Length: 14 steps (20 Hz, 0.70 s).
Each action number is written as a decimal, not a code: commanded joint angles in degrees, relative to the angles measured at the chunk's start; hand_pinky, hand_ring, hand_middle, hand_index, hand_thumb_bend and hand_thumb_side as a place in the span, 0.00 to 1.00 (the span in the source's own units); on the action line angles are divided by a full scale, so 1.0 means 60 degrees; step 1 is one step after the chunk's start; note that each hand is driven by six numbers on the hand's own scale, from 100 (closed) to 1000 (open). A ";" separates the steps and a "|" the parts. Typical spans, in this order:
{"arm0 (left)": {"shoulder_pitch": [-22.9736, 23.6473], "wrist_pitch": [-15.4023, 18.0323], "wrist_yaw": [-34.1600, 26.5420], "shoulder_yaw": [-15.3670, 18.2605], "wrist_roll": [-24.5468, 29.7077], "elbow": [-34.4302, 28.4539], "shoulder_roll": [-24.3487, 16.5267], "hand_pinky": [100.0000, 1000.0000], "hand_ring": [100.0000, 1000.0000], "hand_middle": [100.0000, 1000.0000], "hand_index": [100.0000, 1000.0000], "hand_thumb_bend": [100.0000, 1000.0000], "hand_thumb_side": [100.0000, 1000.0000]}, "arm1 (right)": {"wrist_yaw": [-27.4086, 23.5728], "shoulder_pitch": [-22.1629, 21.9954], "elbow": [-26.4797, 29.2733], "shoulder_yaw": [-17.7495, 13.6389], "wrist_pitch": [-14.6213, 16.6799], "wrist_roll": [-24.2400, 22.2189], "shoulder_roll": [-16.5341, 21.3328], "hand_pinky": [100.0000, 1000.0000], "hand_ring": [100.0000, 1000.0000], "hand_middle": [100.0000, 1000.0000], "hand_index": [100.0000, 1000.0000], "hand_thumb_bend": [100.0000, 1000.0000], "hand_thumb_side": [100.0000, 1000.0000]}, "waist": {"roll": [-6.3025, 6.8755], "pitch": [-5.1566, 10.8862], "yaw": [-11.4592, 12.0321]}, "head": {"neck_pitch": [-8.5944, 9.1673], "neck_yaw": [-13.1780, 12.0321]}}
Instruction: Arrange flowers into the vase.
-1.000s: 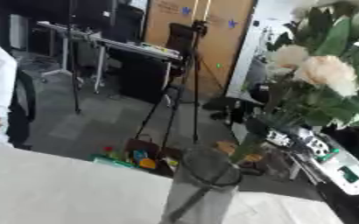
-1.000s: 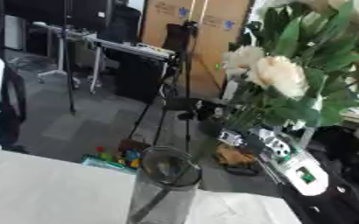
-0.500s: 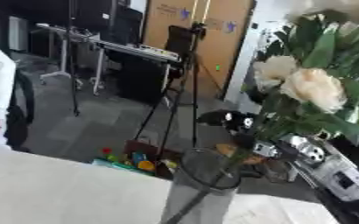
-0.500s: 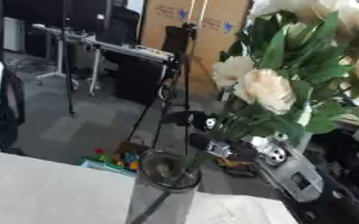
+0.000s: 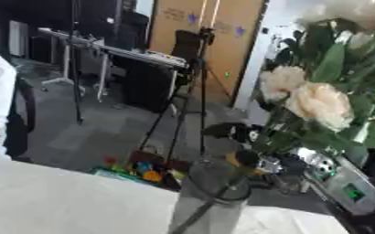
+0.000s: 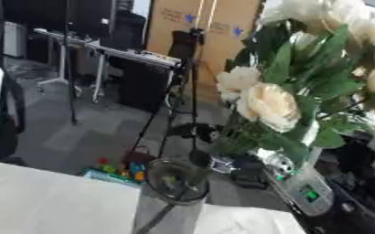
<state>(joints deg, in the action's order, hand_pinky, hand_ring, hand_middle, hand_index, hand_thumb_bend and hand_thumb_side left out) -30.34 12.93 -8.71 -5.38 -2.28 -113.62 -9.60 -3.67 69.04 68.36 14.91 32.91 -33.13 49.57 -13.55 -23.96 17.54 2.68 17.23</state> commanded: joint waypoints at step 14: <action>-0.0067 -0.0032 -0.0058 0.0056 -0.0006 -0.0163 0.0014 0.67 0.62 0.85 0.91 0.28 0.98 | 0.1125 0.0038 0.0304 0.0386 0.3176 -0.3139 0.0213 1.00 1.00 0.98 1.00 0.26 1.00 | 0.0100 0.0338 -0.0091 | 0.0156 -0.0003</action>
<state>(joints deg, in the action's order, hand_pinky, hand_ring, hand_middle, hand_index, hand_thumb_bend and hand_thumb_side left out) -30.33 12.81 -9.04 -5.37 -2.32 -113.62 -9.57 2.22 68.52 69.13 17.41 32.92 -33.13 49.29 -13.55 -23.65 17.12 2.70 17.21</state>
